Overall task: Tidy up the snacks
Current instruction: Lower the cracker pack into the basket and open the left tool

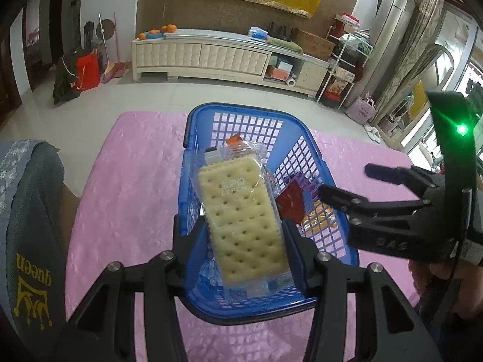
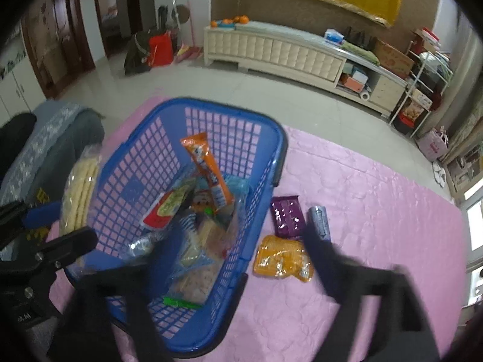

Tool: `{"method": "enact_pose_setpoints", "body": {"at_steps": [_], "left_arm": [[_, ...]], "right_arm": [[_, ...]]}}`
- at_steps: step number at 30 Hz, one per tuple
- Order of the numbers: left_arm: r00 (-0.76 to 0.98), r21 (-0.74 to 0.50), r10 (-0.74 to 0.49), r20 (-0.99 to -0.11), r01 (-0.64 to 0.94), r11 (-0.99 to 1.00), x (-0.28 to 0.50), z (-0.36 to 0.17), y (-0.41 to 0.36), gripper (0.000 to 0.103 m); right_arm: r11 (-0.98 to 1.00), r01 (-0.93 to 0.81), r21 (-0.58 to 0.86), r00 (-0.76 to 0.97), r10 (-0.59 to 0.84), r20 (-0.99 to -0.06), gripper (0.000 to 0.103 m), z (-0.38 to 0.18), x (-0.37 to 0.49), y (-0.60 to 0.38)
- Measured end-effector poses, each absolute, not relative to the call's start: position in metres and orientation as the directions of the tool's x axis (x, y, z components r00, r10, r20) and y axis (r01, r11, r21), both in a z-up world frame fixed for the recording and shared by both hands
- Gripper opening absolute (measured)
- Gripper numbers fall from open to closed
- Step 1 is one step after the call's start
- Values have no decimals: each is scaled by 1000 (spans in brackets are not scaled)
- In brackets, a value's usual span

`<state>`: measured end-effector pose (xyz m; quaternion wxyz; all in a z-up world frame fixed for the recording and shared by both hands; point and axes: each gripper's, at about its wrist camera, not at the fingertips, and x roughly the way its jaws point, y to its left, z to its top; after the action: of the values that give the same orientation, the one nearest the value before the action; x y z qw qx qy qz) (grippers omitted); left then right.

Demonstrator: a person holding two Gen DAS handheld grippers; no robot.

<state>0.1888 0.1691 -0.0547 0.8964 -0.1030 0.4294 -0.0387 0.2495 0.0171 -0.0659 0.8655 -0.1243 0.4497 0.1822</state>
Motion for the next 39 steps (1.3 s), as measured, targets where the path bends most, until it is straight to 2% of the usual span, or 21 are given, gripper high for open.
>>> {"method": "enact_pose_setpoints", "body": {"at_steps": [9, 10, 11, 12, 37, 39], "left_arm": [[624, -194, -162, -764, 17, 981, 192, -52, 156, 46], [623, -189, -162, -765, 23, 982, 194, -51, 152, 46], [622, -187, -162, -766, 27, 982, 195, -52, 152, 46], [618, -183, -163, -769, 32, 983, 197, -53, 149, 46], [514, -159, -185, -837, 95, 983, 263, -96, 116, 47], [496, -162, -190, -847, 98, 982, 265, -101, 116, 50]], "right_arm": [[900, -436, -25, 535, 236, -811, 93, -59, 239, 0], [900, -436, -25, 536, 237, -810, 95, -58, 239, -1], [900, -435, -25, 539, 238, -808, 102, -58, 238, -4], [901, -433, -25, 544, 239, -804, 103, -57, 237, -7], [932, -358, 58, 517, 249, -819, 103, -91, 262, -65], [934, -353, 62, 521, 251, -816, 103, -90, 261, -68]]}}
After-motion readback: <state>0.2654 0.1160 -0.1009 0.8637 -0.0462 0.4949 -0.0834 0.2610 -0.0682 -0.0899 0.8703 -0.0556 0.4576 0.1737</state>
